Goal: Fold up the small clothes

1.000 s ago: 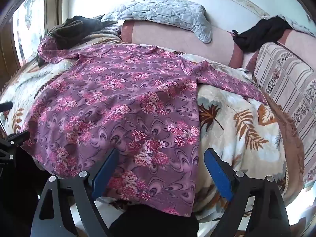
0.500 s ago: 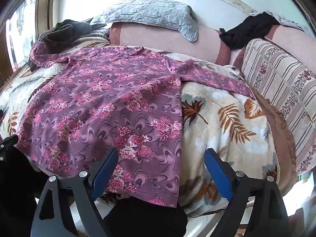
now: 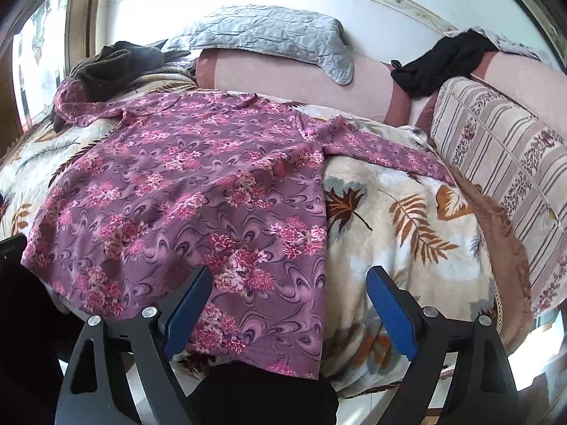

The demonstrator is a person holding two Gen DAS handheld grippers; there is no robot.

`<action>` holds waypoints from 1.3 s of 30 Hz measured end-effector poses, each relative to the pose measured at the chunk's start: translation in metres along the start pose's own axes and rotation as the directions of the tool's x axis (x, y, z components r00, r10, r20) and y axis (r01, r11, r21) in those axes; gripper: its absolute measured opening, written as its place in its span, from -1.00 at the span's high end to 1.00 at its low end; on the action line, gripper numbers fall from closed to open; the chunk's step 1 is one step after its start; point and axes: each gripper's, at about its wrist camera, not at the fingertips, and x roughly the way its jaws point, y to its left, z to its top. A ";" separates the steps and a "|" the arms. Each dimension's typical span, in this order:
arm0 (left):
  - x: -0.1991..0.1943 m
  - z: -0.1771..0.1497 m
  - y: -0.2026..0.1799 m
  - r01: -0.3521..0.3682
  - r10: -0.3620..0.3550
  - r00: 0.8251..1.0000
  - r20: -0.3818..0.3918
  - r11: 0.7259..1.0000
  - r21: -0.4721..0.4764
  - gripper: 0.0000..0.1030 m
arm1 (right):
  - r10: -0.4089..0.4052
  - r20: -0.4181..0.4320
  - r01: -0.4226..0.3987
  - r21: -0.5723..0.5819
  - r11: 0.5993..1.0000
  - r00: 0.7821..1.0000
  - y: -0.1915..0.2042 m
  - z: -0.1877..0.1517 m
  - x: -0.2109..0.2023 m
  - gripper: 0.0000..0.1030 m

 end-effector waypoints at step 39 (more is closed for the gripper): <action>0.021 0.021 0.003 0.049 -0.050 0.998 -0.047 0.998 -0.030 -1.00 | -0.016 -0.078 0.017 0.011 1.000 0.997 -0.007 -0.003 0.034 -0.74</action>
